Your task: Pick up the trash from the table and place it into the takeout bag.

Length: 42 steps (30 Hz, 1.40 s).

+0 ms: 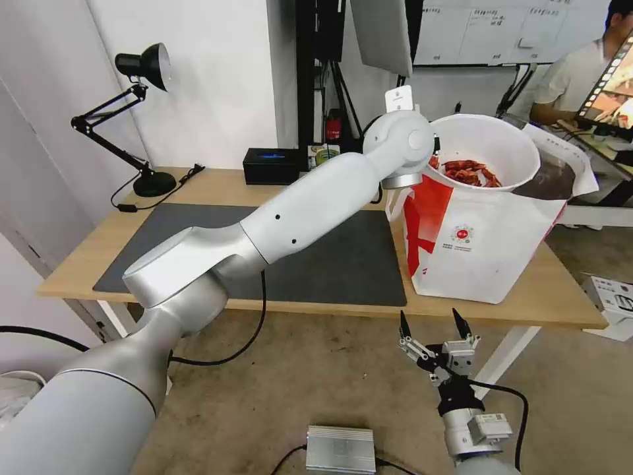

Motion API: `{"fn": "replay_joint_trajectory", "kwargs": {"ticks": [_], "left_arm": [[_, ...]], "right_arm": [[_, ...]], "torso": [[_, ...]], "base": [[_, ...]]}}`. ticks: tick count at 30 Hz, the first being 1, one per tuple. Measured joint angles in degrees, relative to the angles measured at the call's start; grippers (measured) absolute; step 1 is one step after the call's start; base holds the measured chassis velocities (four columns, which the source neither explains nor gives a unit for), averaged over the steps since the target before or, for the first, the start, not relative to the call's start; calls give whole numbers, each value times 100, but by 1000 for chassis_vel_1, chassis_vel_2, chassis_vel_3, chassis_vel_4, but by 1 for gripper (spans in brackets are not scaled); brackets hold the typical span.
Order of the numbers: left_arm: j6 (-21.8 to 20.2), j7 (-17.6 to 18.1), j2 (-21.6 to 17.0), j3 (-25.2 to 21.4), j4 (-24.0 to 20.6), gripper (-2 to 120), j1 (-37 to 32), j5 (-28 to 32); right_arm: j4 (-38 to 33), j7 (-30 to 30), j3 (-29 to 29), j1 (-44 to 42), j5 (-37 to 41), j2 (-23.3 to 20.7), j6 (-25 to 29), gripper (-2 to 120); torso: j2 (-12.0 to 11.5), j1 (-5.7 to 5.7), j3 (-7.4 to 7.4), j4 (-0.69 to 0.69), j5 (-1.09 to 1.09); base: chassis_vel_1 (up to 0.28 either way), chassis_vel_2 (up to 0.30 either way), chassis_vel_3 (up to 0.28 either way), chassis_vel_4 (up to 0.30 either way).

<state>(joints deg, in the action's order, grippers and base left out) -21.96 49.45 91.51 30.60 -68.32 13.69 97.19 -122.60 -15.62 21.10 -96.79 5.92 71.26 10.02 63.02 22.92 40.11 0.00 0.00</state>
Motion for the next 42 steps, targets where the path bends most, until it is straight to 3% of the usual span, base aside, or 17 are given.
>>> {"fn": "replay_joint_trajectory", "kwargs": {"ticks": [5, 8, 12, 26, 28, 30, 36, 38, 39, 42], "left_arm": [[-54, -28, 0, 14, -35, 5, 6, 4], [-54, -42, -1, 21, -62, 21, -9, 1], [-54, -48, -2, 21, -80, 30, -31, 1], [-41, -104, -6, -29, -167, 85, -72, 6], [-39, -130, -8, -50, -185, 88, -84, -2], [-7, -296, -14, -123, -235, 97, -129, -77], [99, -922, -33, -257, -345, 100, -272, -542], [201, -1436, -108, -253, -421, 100, -340, -981], [201, -1436, -108, -253, -421, 100, -340, -981], [349, -2166, -369, -104, -591, 100, -416, -1694]], "right_arm": [[0, 0, 0, 0, 0, 0, 0, 100], [0, 0, 0, 0, 0, 0, 0, 100], [0, 0, 0, 0, 0, 0, 0, 100], [0, 0, 0, 0, 0, 0, 0, 100], [0, 0, 0, 0, 0, 0, 0, 100], [0, 0, 0, 0, 0, 0, 0, 100], [0, 0, 0, 0, 0, -1, 0, 100], [0, 0, 0, 0, 0, 0, 0, 100], [0, 0, 0, 0, 0, 0, 0, 100], [0, 0, 0, 0, 0, 0, 0, 100]], "torso": [[0, 0, 0, 0, 0], [0, 0, 0, 0, 0], [0, 0, 0, 0, 0], [0, 0, 0, 0, 0], [0, 0, 0, 0, 0], [0, 0, 0, 0, 0], [0, 0, 0, 0, 0], [0, 0, 0, -2, 0], [0, 0, 0, -2, 0], [0, 0, 0, -1, 0]], "base": [[0, 0, 0, 0], [0, 0, 0, 0], [0, 0, 0, 0], [0, 0, 0, 0], [0, 0, 0, 0], [0, 0, 0, 0], [0, 0, 0, 0], [0, 0, 0, 0], [0, 0, 0, 0], [0, 0, 0, 0]]}}
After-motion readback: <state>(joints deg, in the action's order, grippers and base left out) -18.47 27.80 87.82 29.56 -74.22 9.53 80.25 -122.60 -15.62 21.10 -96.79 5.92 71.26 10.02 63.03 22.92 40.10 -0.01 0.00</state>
